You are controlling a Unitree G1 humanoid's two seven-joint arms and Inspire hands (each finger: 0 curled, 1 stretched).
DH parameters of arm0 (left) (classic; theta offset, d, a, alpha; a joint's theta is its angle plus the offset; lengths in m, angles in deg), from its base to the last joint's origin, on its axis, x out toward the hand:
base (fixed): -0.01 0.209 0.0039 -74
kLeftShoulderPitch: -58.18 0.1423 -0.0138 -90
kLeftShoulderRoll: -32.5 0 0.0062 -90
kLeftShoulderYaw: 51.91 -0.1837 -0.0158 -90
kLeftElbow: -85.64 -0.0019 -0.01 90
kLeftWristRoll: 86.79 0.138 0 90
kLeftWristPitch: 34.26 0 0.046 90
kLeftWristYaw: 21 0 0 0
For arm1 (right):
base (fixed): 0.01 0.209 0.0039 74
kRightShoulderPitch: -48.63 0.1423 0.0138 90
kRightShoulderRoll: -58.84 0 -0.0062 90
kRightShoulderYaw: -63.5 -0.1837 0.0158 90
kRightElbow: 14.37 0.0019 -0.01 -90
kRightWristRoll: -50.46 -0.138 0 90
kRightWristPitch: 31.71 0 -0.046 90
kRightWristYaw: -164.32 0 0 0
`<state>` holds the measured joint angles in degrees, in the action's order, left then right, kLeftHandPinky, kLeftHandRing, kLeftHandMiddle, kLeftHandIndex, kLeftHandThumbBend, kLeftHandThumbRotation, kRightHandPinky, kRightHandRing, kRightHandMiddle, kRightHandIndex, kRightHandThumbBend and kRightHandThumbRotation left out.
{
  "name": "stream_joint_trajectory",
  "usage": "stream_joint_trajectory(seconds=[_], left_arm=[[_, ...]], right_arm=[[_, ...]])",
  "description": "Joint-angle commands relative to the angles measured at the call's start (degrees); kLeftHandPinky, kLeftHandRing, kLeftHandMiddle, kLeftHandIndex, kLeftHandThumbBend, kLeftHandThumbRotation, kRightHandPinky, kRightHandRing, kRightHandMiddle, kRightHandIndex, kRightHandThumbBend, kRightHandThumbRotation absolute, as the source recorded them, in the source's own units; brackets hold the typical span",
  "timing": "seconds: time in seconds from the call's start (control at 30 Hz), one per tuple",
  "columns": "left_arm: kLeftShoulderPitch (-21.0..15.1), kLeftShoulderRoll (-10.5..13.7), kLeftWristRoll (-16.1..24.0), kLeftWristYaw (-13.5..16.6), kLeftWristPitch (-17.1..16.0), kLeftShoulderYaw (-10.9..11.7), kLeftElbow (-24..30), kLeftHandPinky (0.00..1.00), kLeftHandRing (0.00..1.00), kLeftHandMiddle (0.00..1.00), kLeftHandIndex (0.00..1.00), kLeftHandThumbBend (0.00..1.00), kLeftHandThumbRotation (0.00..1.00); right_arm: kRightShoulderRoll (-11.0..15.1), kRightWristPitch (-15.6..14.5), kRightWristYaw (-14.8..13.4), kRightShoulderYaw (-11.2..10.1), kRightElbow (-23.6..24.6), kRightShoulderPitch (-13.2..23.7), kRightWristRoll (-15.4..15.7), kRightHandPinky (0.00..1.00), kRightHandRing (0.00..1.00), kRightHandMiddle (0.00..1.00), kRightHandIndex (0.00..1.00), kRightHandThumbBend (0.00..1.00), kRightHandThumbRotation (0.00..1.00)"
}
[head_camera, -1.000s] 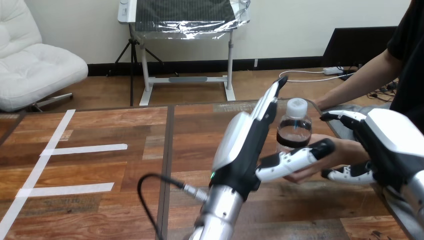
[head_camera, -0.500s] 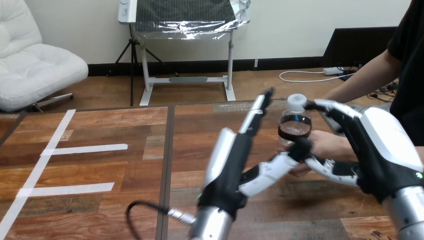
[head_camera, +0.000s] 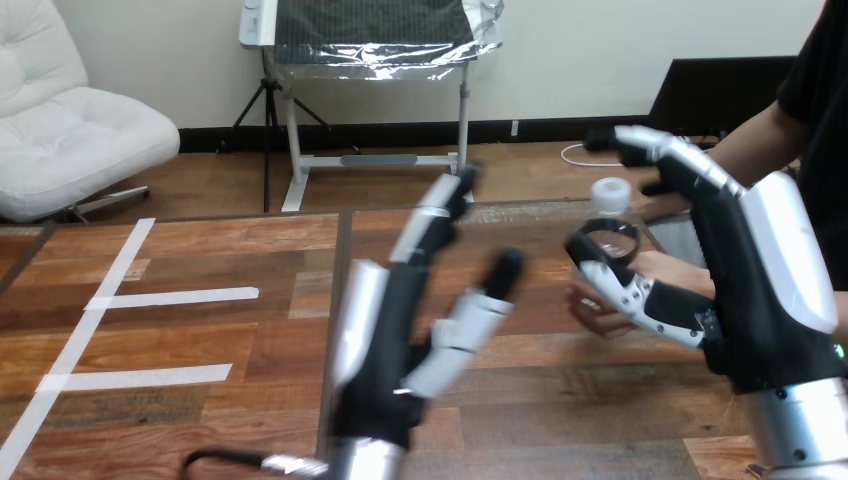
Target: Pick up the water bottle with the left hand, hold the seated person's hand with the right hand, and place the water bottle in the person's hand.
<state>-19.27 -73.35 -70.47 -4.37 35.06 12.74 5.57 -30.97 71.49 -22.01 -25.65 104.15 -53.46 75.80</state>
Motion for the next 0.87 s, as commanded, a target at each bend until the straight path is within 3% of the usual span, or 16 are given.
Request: stream_joint_trajectory(seconds=[0.0,0.27,0.47,0.83], left_arm=[[1.91,0.41,-0.18,-0.36,-3.46,1.55,2.17,0.87,0.9,0.91,0.9,0.49,0.87],[5.08,0.91,0.53,0.28,-6.05,2.44,2.21,0.84,0.88,0.9,0.9,0.44,0.83],[7.36,1.32,-0.09,0.96,-8.66,2.76,1.98,0.82,0.87,0.9,0.89,0.41,0.8],[10.68,0.67,0.46,4.12,-12.55,3.25,1.39,0.79,0.85,0.88,0.87,0.4,0.77]], right_arm=[[-2.69,2.6,-0.88,2.25,-2.76,-0.19,-1.51,0.62,0.76,0.81,0.75,0.36,0.0],[-4.51,8.64,-2.33,3.99,-7.17,-0.87,-1.66,0.62,0.77,0.82,0.75,0.27,0.0],[-5.82,13.26,-1.88,5.86,-10.38,-1.46,-4.44,0.62,0.77,0.82,0.75,0.2,0.0],[-8.11,15.64,-1.1,9.07,-11.82,-4.25,-6.71,0.64,0.78,0.82,0.76,0.13,0.0]])
